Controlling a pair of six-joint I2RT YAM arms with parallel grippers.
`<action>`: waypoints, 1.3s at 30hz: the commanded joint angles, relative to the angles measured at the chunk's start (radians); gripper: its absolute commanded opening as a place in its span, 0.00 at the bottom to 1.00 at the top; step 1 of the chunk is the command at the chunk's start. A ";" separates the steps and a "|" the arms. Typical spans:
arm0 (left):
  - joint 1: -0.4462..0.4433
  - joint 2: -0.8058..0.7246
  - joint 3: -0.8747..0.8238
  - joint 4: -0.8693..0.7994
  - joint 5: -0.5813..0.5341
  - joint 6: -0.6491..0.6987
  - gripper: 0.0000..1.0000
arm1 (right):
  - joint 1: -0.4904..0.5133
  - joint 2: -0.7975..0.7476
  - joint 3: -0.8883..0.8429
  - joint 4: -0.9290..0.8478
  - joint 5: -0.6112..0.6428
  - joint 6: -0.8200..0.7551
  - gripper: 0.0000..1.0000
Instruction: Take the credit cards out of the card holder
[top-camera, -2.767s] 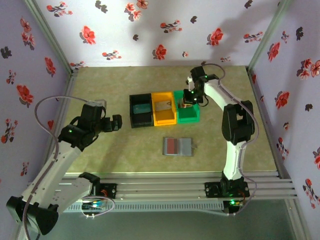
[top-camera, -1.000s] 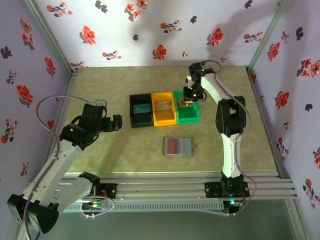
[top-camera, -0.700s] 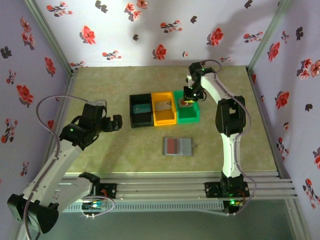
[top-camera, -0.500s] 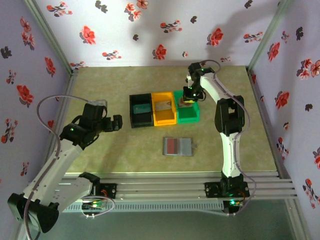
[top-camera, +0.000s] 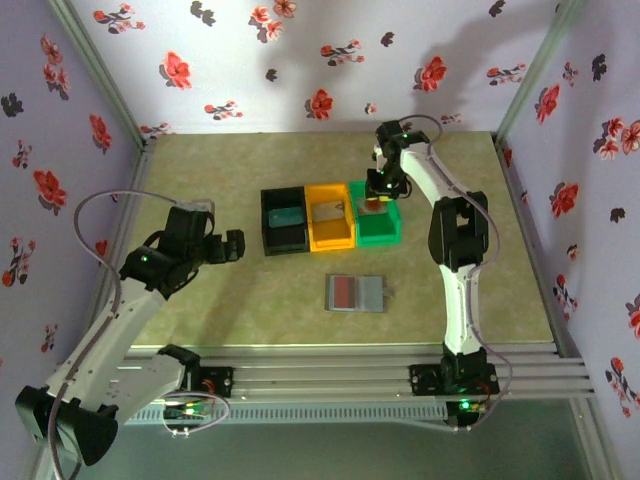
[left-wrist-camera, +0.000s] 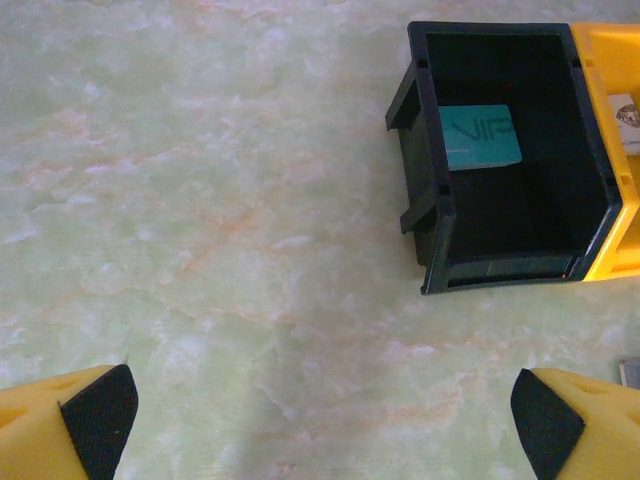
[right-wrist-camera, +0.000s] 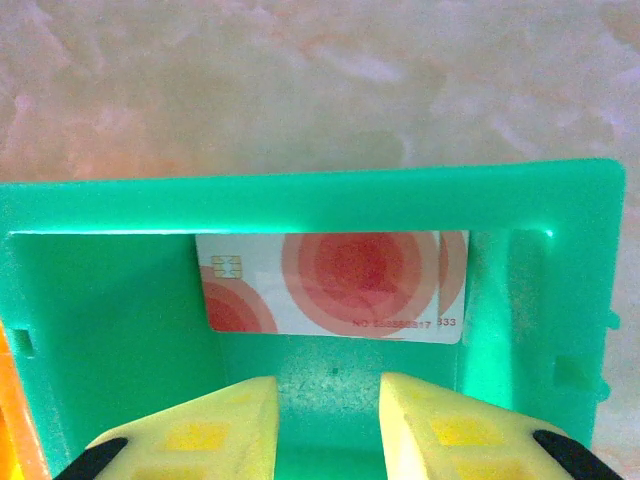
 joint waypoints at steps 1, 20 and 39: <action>0.009 0.004 -0.004 -0.018 -0.023 0.021 1.00 | -0.004 -0.053 0.028 -0.030 0.056 0.015 0.34; -0.012 0.025 -0.004 -0.014 0.142 0.067 1.00 | 0.112 -0.654 -0.624 0.431 -0.143 0.214 0.36; -0.419 0.301 0.066 0.050 0.189 -0.355 1.00 | 0.233 -1.086 -1.446 0.744 -0.127 0.451 0.33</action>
